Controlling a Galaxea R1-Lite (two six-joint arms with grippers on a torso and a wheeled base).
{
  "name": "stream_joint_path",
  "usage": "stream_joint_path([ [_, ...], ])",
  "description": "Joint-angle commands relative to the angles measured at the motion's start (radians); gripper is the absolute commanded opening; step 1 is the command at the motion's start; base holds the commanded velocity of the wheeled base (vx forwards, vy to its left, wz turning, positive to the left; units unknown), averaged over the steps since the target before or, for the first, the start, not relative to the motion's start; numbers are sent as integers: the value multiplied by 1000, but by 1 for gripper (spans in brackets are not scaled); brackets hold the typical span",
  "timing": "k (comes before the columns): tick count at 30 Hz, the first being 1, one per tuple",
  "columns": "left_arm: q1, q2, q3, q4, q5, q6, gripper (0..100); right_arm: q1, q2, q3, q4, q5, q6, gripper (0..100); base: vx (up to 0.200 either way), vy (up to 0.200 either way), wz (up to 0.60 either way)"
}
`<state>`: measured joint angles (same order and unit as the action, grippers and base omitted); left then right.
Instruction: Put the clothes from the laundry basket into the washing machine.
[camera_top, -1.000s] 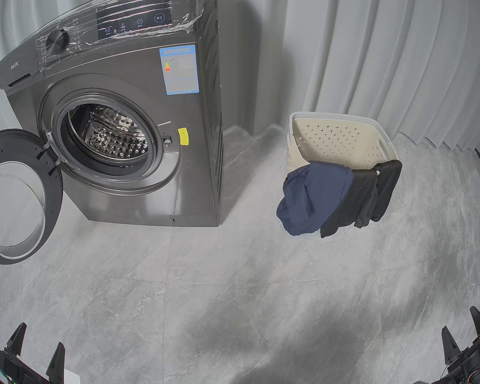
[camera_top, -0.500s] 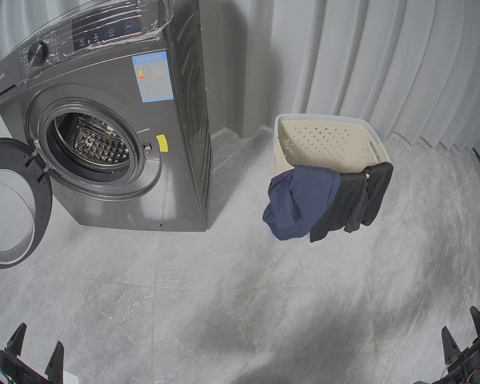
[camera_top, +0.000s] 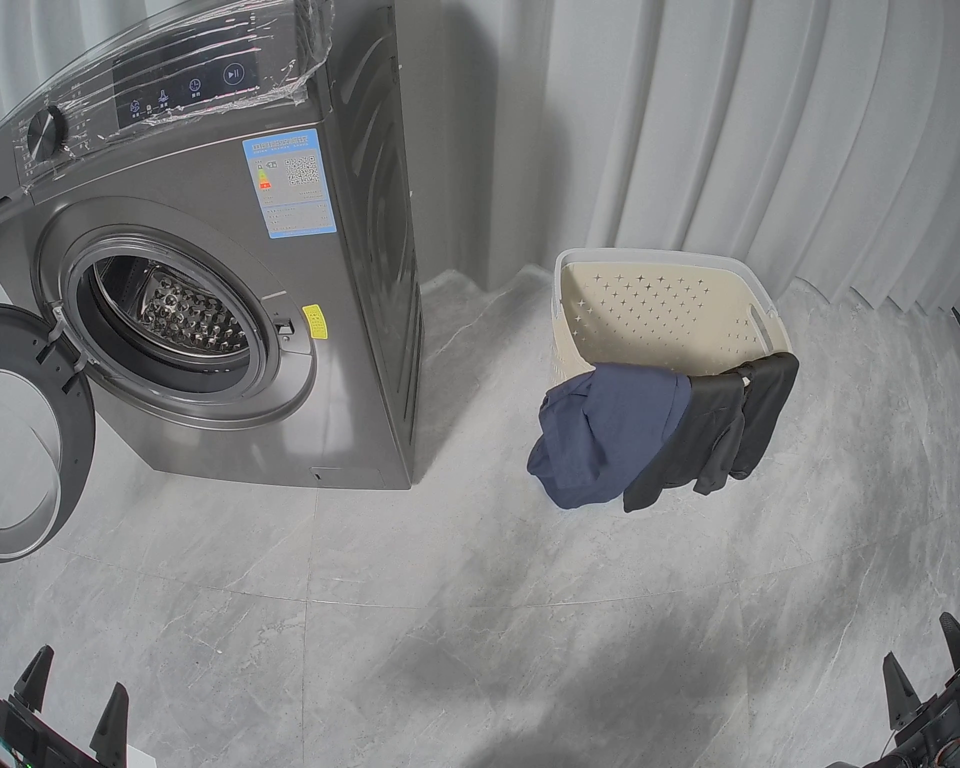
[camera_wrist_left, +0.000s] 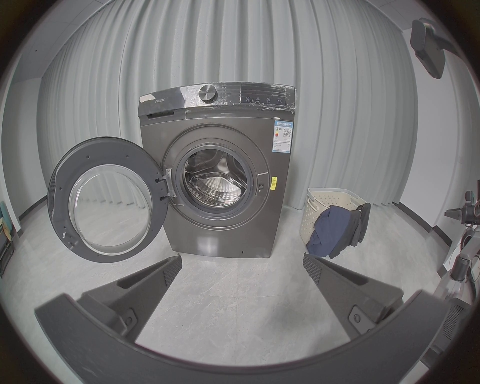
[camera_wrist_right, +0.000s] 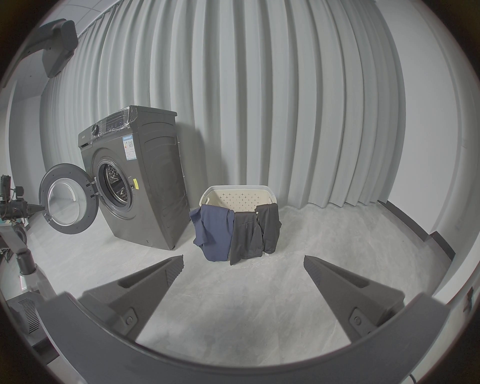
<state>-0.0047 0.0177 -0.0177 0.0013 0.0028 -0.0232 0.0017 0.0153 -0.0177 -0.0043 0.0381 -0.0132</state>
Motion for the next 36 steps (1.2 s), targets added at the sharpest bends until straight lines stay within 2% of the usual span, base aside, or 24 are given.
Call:
stream_joint_path([
  [1,0,-12,16,2,-1,-1,100,0,-14,18,0,0,-1,100,0,-200,0],
  [12,0,-12,15,2,-1,0,100,0,-14,18,0,0,-1,100,0,-200,0],
  [21,0,-10,15,2,0,-9,100,0,-14,18,0,0,-1,100,0,0,0],
  [36,0,-10,15,2,0,-11,100,0,-14,18,0,0,-1,100,0,-200,0],
])
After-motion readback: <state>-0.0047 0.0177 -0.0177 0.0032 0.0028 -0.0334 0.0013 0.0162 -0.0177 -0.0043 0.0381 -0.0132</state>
